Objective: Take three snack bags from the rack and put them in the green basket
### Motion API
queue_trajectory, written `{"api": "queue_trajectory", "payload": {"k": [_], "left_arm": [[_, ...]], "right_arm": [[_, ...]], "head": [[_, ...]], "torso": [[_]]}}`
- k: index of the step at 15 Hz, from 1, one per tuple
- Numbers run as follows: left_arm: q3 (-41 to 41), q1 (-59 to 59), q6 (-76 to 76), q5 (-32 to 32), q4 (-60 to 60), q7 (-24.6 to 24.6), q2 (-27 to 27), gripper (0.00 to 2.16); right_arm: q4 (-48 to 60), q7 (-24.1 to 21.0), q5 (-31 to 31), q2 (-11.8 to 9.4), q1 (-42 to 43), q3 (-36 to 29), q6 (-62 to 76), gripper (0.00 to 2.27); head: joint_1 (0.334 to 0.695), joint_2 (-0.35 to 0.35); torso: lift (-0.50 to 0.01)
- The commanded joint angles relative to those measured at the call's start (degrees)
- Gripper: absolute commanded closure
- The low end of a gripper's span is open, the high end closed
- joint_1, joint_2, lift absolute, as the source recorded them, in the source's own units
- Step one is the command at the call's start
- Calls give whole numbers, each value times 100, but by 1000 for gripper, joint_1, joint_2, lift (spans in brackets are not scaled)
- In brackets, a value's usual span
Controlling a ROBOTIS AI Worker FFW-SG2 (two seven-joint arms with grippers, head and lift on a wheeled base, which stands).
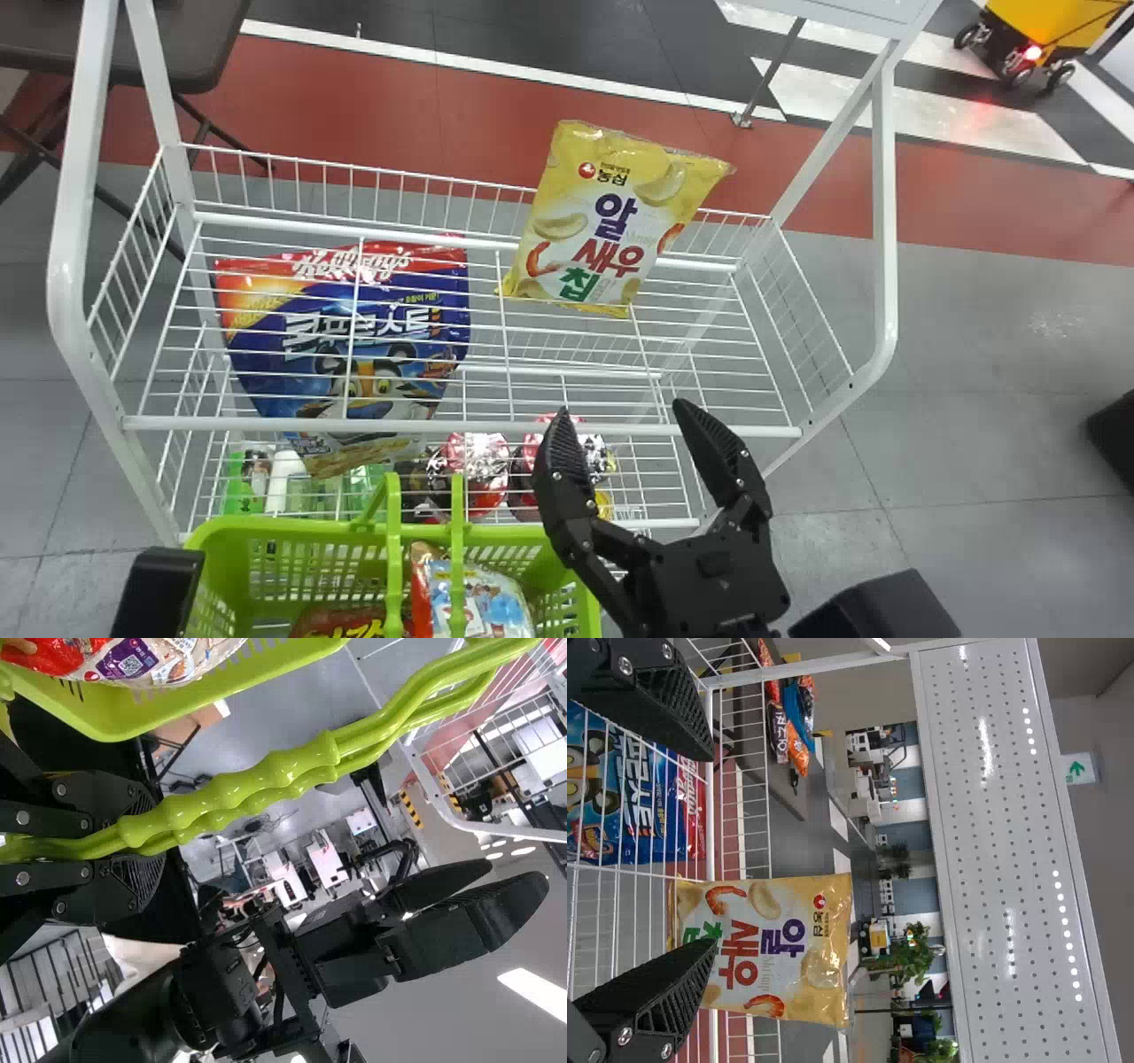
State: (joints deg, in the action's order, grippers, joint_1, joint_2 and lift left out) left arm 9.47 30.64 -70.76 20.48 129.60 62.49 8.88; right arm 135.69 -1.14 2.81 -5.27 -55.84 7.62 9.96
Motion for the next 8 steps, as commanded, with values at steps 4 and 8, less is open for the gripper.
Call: {"api": "queue_trajectory", "payload": {"k": [4,8], "left_arm": [[-15,12,13,-9,30,-9,-27,1845],[-15,12,-4,-18,47,-18,-18,1845]], "right_arm": [[-8,0,18,0,3,-94,80,66],[-25,0,18,-9,3,-112,116,66]], "head": [[695,-350],[695,-350]], "torso": [[-13],[-13]]}}
